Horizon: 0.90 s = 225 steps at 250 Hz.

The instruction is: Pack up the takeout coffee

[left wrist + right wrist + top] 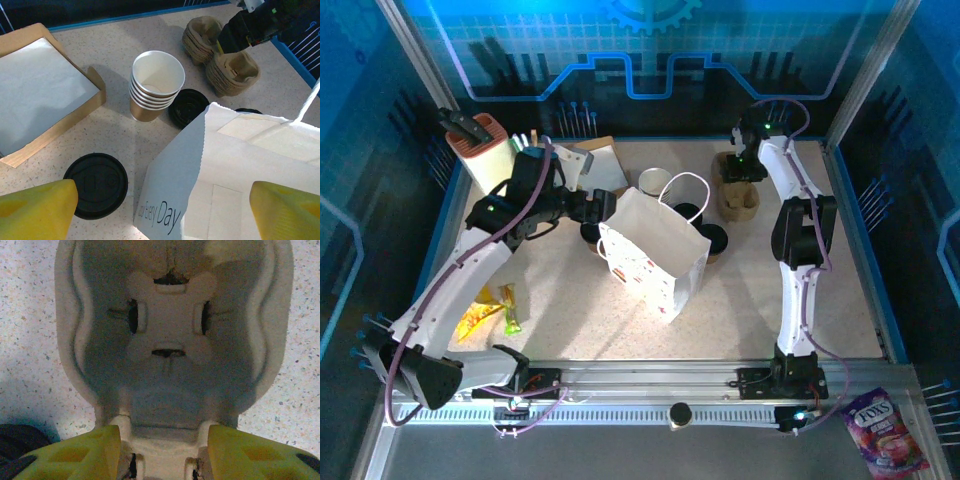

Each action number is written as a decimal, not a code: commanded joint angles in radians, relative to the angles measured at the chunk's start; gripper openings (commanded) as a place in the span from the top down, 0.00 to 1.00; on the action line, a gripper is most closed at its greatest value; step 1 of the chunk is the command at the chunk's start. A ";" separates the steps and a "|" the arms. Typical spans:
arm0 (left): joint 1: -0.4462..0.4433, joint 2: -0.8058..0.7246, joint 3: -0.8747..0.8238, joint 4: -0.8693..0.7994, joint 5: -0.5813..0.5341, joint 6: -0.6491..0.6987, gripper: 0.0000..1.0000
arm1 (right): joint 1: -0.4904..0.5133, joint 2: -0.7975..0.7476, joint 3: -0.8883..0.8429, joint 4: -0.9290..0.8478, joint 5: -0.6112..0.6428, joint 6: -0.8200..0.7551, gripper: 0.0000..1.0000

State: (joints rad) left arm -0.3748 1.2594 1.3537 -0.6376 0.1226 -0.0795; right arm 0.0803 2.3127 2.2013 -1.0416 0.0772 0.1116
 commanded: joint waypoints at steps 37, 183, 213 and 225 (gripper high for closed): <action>0.010 0.012 -0.011 0.016 0.028 0.006 0.10 | 0.013 0.045 0.044 -0.038 -0.011 -0.011 0.51; 0.013 0.017 -0.010 0.013 0.036 0.007 0.10 | 0.014 0.035 0.061 -0.054 -0.015 -0.030 0.62; 0.013 0.018 -0.009 0.013 0.038 0.006 0.10 | 0.014 0.025 0.078 -0.063 -0.011 -0.036 0.65; 0.012 0.019 -0.008 0.013 0.037 0.006 0.10 | 0.013 0.021 0.086 -0.069 -0.012 -0.038 0.66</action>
State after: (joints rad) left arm -0.3702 1.2716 1.3529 -0.6376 0.1299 -0.0792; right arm 0.0803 2.3440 2.2391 -1.0695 0.0742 0.0906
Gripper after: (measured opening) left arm 0.897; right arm 0.351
